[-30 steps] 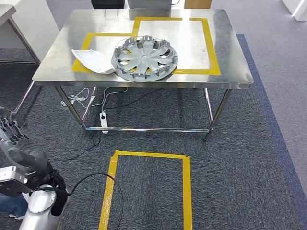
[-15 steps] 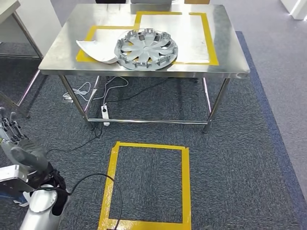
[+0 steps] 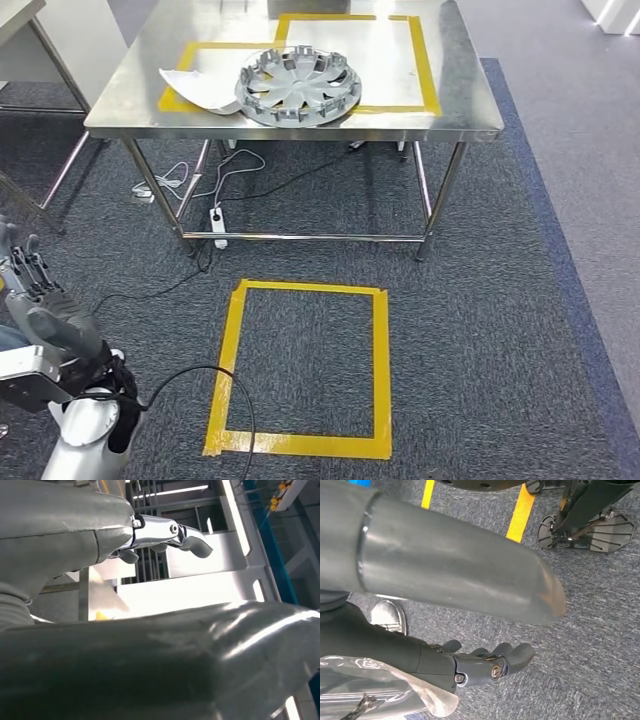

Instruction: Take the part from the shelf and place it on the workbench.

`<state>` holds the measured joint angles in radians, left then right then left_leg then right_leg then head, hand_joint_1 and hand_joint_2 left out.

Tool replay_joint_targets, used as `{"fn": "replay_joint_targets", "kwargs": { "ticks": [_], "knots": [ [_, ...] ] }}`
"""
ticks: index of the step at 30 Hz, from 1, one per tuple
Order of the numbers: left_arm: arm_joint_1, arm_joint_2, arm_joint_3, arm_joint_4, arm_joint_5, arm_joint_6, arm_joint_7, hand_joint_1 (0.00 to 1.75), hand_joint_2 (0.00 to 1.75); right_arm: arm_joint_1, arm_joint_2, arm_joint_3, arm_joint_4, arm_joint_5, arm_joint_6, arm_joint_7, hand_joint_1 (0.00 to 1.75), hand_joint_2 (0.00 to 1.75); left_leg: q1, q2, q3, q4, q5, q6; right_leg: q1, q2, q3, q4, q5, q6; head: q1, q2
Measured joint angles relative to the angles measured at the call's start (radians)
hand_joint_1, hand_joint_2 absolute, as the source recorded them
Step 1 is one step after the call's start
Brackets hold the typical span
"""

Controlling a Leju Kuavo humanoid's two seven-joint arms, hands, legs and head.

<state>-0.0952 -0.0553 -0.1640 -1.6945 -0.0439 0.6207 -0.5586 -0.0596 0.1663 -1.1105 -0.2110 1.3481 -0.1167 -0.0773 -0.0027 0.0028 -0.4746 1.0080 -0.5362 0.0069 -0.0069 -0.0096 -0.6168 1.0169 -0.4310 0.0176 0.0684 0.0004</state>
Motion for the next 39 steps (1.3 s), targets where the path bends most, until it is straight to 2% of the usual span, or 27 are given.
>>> {"fn": "replay_joint_targets", "kwargs": {
  "ticks": [2,3,4,5,7,8,9,10,12,14,15,16,18,19,20,22,23,24,25,26,28,30,32,34,36,38,39],
  "knots": [
    [0.0,0.0,-0.001,0.0,-0.001,0.0,0.0,0.0,0.0,0.001,0.0,0.0,0.0,0.0,0.0,0.0,0.0,0.0,-0.004,0.001,-0.007,-0.016,0.011,0.011,-0.002,0.0,-0.007,-0.006,0.019,0.014,0.0,0.0],
    [-0.001,0.0,-0.001,0.0,-0.001,0.0,0.0,0.0,0.0,0.001,0.0,0.0,0.0,0.0,0.0,0.0,0.0,0.0,-0.003,0.002,-0.015,-0.02,0.023,0.018,-0.004,0.001,-0.013,-0.003,0.012,0.021,0.0,0.0],
    [-0.002,0.0,-0.002,0.001,-0.001,0.0,0.0,0.0,0.0,0.003,0.0,0.0,0.0,0.0,0.0,0.0,0.0,0.0,-0.001,0.004,-0.026,-0.024,0.037,0.026,-0.004,0.003,-0.023,0.013,-0.015,0.026,0.001,0.0],
    [-0.002,0.0,-0.003,0.001,-0.001,0.0,0.0,0.0,0.0,0.003,0.0,0.0,0.0,0.0,0.001,0.0,0.0,0.0,0.0,0.006,-0.04,-0.027,0.05,0.033,-0.005,0.004,-0.038,0.05,-0.06,0.03,0.002,0.0],
    [-0.001,-0.001,-0.004,0.002,-0.001,0.0,0.0,0.0,0.0,0.004,0.0,0.0,0.0,0.0,0.001,0.0,0.0,0.0,-0.001,0.007,-0.073,-0.025,0.076,0.04,-0.005,0.006,-0.069,0.173,-0.162,0.036,0.003,0.0],
    [-0.001,-0.001,-0.004,0.003,-0.001,0.0,0.001,0.0,0.0,0.003,0.0,0.0,0.0,0.0,0.001,0.0,0.0,0.0,-0.002,0.007,-0.091,-0.023,0.088,0.04,-0.005,0.006,-0.077,0.232,-0.185,0.038,0.003,0.0],
    [0.0,-0.001,-0.004,0.004,-0.001,0.0,0.002,0.0,0.0,0.003,0.0,0.0,0.0,0.0,0.002,0.0,0.0,0.0,-0.002,0.007,-0.109,-0.021,0.101,0.04,-0.005,0.006,-0.074,0.268,-0.182,0.039,0.003,0.0],
    [0.001,-0.001,-0.004,0.006,-0.002,-0.001,0.002,0.0,0.0,0.003,0.0,0.0,0.0,0.0,0.002,0.0,0.0,0.0,-0.003,0.007,-0.127,-0.019,0.114,0.038,-0.005,0.006,-0.054,0.273,-0.156,0.039,0.003,0.0],
    [0.002,-0.001,-0.005,0.009,-0.004,-0.001,0.004,0.0,0.0,0.002,-0.001,0.0,0.0,0.0,0.004,-0.001,0.0,0.0,-0.003,0.007,-0.159,-0.013,0.136,0.033,-0.005,0.006,0.033,0.183,-0.101,0.037,0.003,0.0],
    [0.002,-0.001,-0.004,0.01,-0.006,-0.001,0.004,0.0,0.0,-0.002,-0.002,0.0,0.0,0.001,0.005,-0.001,0.0,0.0,-0.005,0.006,-0.179,-0.005,0.154,0.024,-0.003,0.007,0.145,0.029,-0.113,0.029,0.003,0.0],
    [0.002,-0.001,-0.004,0.011,-0.007,-0.001,0.006,0.0,0.0,-0.004,-0.002,0.0,0.0,0.001,0.005,-0.002,0.0,0.0,-0.005,0.005,-0.185,-0.002,0.162,0.019,-0.001,0.007,0.176,-0.024,-0.131,0.022,0.002,0.0],
    [0.002,-0.001,-0.005,0.012,-0.009,-0.001,0.007,0.0,0.0,-0.005,-0.002,0.0,0.0,0.002,0.005,-0.002,0.0,0.0,-0.005,0.006,-0.187,-0.002,0.171,0.014,0.001,0.008,0.189,-0.051,-0.141,0.015,0.002,0.0],
    [0.004,-0.001,-0.006,0.014,-0.015,0.0,0.01,0.0,0.0,-0.003,-0.002,0.0,0.0,0.002,0.005,-0.001,0.0,0.0,-0.002,0.005,-0.192,0.0,0.176,0.002,0.001,0.006,0.175,-0.054,-0.132,-0.003,0.0,0.0],
    [0.004,-0.001,-0.007,0.015,-0.017,0.001,0.011,0.0,0.0,-0.002,-0.003,0.0,0.0,0.003,0.005,-0.001,0.0,0.0,0.0,0.004,-0.197,0.013,0.156,-0.005,0.0,0.005,0.169,-0.054,-0.124,-0.011,-0.003,0.0],
    [0.005,-0.001,-0.007,0.017,-0.019,0.002,0.013,0.0,0.0,-0.002,-0.003,0.0,0.0,0.003,0.005,-0.001,0.0,0.0,0.001,0.003,-0.208,0.048,0.118,-0.011,-0.002,0.002,0.161,-0.054,-0.114,-0.018,-0.006,0.0],
    [0.007,-0.001,-0.007,0.02,-0.02,0.002,0.018,0.0,0.0,-0.002,-0.003,0.0,0.0,0.003,0.006,-0.002,0.0,0.0,0.005,0.002,-0.237,0.17,0.022,-0.02,-0.002,0.001,0.146,-0.053,-0.098,-0.024,-0.011,0.0],
    [0.008,-0.001,-0.007,0.021,-0.021,0.002,0.019,0.0,0.0,-0.001,-0.003,0.0,0.0,0.003,0.006,-0.002,0.0,0.0,0.007,0.002,-0.248,0.232,-0.008,-0.023,-0.002,0.0,0.138,-0.052,-0.09,-0.024,-0.012,0.0],
    [0.01,-0.001,-0.008,0.023,-0.022,0.002,0.021,0.0,0.0,-0.001,-0.003,0.0,0.0,0.003,0.007,-0.002,0.0,0.0,0.008,0.002,-0.249,0.271,-0.016,-0.025,-0.002,0.0,0.131,-0.049,-0.083,-0.023,-0.012,0.0],
    [0.011,-0.001,-0.008,0.025,-0.022,0.002,0.022,0.0,0.0,0.0,-0.003,0.0,0.0,0.003,0.007,-0.002,0.0,0.0,0.009,0.002,-0.234,0.273,-0.005,-0.024,-0.002,0.0,0.124,-0.046,-0.078,-0.021,-0.012,0.0],
    [0.011,-0.001,-0.009,0.027,-0.023,0.002,0.023,0.0,0.0,0.0,-0.003,0.0,0.0,0.003,0.008,-0.002,0.0,0.0,0.009,0.002,-0.2,0.234,0.019,-0.022,-0.002,0.001,0.116,-0.041,-0.074,-0.02,-0.012,0.0],
    [0.01,0.0,-0.01,0.028,-0.025,0.002,0.024,0.0,0.0,0.0,-0.003,0.0,0.0,0.002,0.008,-0.002,0.0,0.0,0.008,0.002,-0.111,0.098,0.057,-0.013,-0.001,0.001,0.103,-0.032,-0.07,-0.016,-0.012,0.0],
    [0.01,0.0,-0.01,0.029,-0.027,0.002,0.024,0.0,0.0,-0.002,-0.003,0.0,0.0,0.002,0.008,-0.002,0.0,0.0,0.004,0.001,-0.063,0.012,0.06,-0.003,0.0,0.001,0.093,-0.027,-0.064,-0.008,-0.012,0.0],
    [0.009,0.0,-0.011,0.029,-0.028,0.002,0.024,0.0,0.0,-0.004,-0.003,0.0,0.0,0.002,0.008,-0.002,0.0,0.0,0.001,0.0,-0.063,-0.005,0.056,0.007,0.0,0.001,0.085,-0.026,-0.058,0.004,-0.012,0.0],
    [0.008,-0.001,-0.011,0.029,-0.028,0.002,0.024,0.0,0.0,-0.003,-0.004,0.0,0.0,0.002,0.008,-0.002,0.0,0.0,0.005,0.002,-0.067,-0.016,0.063,0.021,0.0,0.003,0.069,-0.007,-0.074,0.014,-0.01,0.0],
    [0.008,-0.002,-0.013,0.029,-0.028,0.002,0.024,0.0,0.0,-0.003,-0.005,0.0,0.0,0.002,0.008,-0.002,0.0,0.0,0.008,0.005,-0.075,-0.023,0.074,0.034,-0.002,0.007,0.024,0.081,-0.13,0.021,-0.008,0.0],
    [0.009,-0.003,-0.013,0.031,-0.028,0.001,0.024,0.0,0.0,-0.001,-0.006,0.0,0.0,0.002,0.008,-0.002,0.0,0.0,0.006,0.005,-0.088,-0.022,0.082,0.038,-0.003,0.007,-0.035,0.216,-0.193,0.026,-0.007,0.0],
    [0.009,-0.003,-0.013,0.032,-0.028,0.001,0.024,0.0,0.0,0.0,-0.006,0.0,0.0,0.002,0.008,-0.002,0.0,0.0,0.005,0.005,-0.093,-0.021,0.086,0.038,-0.003,0.007,-0.052,0.258,-0.205,0.027,-0.007,0.0]
  ]
}}
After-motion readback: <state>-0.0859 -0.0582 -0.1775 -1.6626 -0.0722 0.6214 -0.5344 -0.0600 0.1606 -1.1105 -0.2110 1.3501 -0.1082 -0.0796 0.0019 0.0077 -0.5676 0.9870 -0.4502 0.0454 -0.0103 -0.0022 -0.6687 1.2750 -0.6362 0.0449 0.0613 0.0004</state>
